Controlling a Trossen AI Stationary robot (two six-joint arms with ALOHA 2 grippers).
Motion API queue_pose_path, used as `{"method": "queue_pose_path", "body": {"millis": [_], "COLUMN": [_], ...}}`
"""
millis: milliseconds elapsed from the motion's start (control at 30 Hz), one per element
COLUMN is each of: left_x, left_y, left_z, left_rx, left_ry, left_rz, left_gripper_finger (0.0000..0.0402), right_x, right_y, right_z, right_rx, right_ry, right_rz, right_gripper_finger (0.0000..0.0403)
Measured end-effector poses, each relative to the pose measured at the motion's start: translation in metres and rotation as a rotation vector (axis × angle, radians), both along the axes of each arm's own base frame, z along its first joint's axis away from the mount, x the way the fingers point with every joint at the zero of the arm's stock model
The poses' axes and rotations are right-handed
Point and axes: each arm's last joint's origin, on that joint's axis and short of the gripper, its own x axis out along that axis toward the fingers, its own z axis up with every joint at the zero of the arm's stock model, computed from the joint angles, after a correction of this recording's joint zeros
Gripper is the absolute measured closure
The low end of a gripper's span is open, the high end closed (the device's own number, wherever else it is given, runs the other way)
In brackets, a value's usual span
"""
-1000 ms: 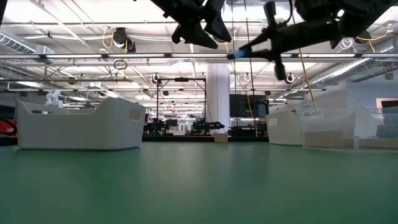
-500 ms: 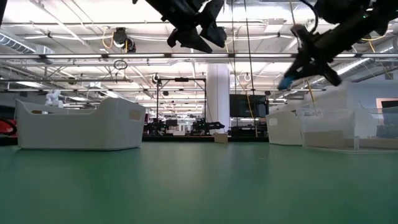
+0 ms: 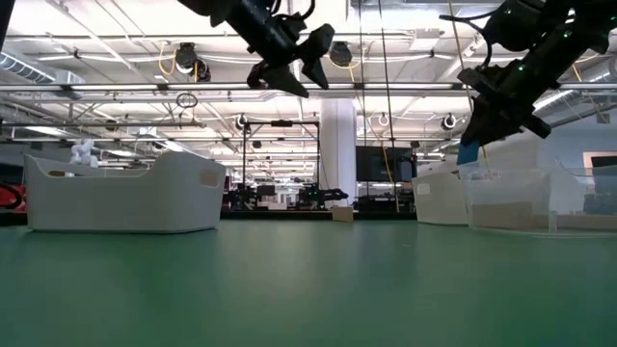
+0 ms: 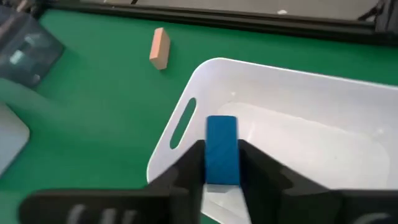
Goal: Sort & place blocks by color
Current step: Put the blue block into the white bin, then put the brown block into the transparent bin
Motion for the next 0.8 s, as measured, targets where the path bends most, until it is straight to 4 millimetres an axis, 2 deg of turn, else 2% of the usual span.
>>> {"method": "queue_pose_path", "body": {"millis": [233, 400, 600, 800], "left_x": [-0.016, -0.032, -0.060, -0.097], "left_y": [0.023, 0.033, 0.032, 0.023], "left_z": [0.010, 0.020, 0.038, 0.054], "left_rx": [-0.023, -0.035, -0.048, -0.082], "left_ry": [-0.038, -0.029, 0.021, 0.123], "left_rz": [0.085, 0.129, 0.153, 0.173], "left_gripper_finger": [0.0174, 0.0174, 0.0174, 0.0174], "right_x": [0.000, 0.005, 0.026, 0.058], "right_y": [0.000, -0.003, -0.017, -0.035], "right_z": [0.000, 0.002, 0.009, -0.005], "right_rx": [-0.073, -0.120, -0.208, -0.168], "right_ry": [0.070, 0.051, -0.074, -0.166], "right_rz": [0.090, 0.111, 0.104, 0.116], "right_gripper_finger": [0.0217, 0.0163, 0.0142, 0.0144]}}
